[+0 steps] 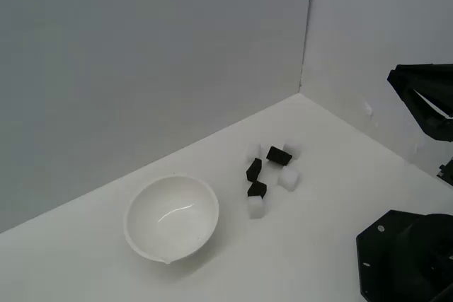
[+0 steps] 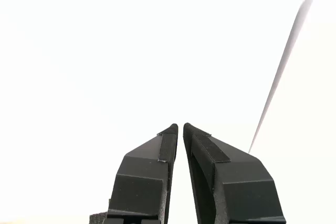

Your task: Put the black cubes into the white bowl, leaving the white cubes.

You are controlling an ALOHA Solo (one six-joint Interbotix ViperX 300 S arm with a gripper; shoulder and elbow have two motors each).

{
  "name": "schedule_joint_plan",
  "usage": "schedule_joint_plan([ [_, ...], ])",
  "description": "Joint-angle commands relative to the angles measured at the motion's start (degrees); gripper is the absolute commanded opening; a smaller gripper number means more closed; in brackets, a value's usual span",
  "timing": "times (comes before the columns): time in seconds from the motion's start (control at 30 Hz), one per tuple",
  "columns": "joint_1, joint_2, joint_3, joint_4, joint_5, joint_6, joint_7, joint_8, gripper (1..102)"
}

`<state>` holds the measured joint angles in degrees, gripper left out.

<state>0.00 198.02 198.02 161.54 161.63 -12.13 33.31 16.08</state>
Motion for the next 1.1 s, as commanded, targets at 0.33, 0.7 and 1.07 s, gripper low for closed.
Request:
schedule_joint_plan([
  [0.33,0.6,1.0,1.1,0.3,0.1,-2.1,-0.1,0.6,3],
  [0.7,0.9,-0.6,-0.7,-1.7,-2.1,-1.9,0.7,0.6,16],
  [1.07,0.9,-12.0,-12.0,-6.3,-6.8,-2.1,0.4,0.0,16],
])
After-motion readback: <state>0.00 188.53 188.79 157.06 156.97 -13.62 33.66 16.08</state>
